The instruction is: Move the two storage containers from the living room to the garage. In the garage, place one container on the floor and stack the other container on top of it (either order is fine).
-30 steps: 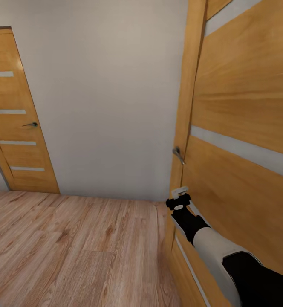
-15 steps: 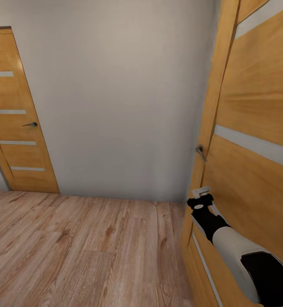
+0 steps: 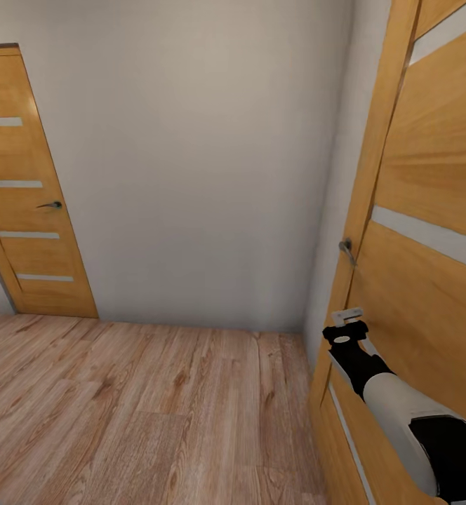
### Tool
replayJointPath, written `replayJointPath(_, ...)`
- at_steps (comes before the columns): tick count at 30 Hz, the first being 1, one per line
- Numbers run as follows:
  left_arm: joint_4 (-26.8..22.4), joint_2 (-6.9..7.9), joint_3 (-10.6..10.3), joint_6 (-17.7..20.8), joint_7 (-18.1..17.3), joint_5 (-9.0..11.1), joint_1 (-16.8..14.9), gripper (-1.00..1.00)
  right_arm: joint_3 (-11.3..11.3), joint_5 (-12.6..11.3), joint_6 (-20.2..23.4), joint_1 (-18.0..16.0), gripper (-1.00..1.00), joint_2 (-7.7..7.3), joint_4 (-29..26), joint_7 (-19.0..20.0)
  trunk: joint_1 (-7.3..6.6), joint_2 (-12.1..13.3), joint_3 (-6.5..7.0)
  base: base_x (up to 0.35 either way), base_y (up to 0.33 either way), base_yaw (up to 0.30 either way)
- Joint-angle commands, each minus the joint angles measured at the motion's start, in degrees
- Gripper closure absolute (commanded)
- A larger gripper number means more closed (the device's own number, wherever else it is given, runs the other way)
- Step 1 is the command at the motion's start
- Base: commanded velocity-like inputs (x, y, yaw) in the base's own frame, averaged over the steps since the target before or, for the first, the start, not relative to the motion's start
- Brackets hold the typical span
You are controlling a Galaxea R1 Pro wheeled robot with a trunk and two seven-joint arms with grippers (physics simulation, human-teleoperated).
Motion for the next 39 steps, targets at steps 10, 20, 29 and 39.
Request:
replayJointPath(10,0.0,0.00,0.0,-0.1,0.0,0.4,0.0,-1.00,-3.9,0.6,0.7,0.0,-1.00,-2.46,0.0,-0.8,0.00,0.0,-0.06,0.000,0.000,0.000)
replayJointPath(20,0.0,0.00,0.0,-0.1,0.0,0.4,0.0,-1.00,-4.4,0.6,1.2,0.0,-1.00,-1.65,0.0,-0.8,0.00,0.0,-0.06,0.000,0.000,0.000)
replayJointPath(29,0.0,0.00,0.0,-0.1,0.0,0.4,0.0,-1.00,-4.4,0.5,1.2,0.0,-1.00,10.64,4.8,-0.2,0.00,0.0,-0.06,0.000,0.000,0.000)
replayJointPath(39,0.0,0.00,0.0,-0.1,0.0,0.4,0.0,-1.00,-4.5,-5.2,-1.8,0.4,-1.00,14.34,18.1,9.5,0.00,0.0,-0.06,0.000,0.000,0.000)
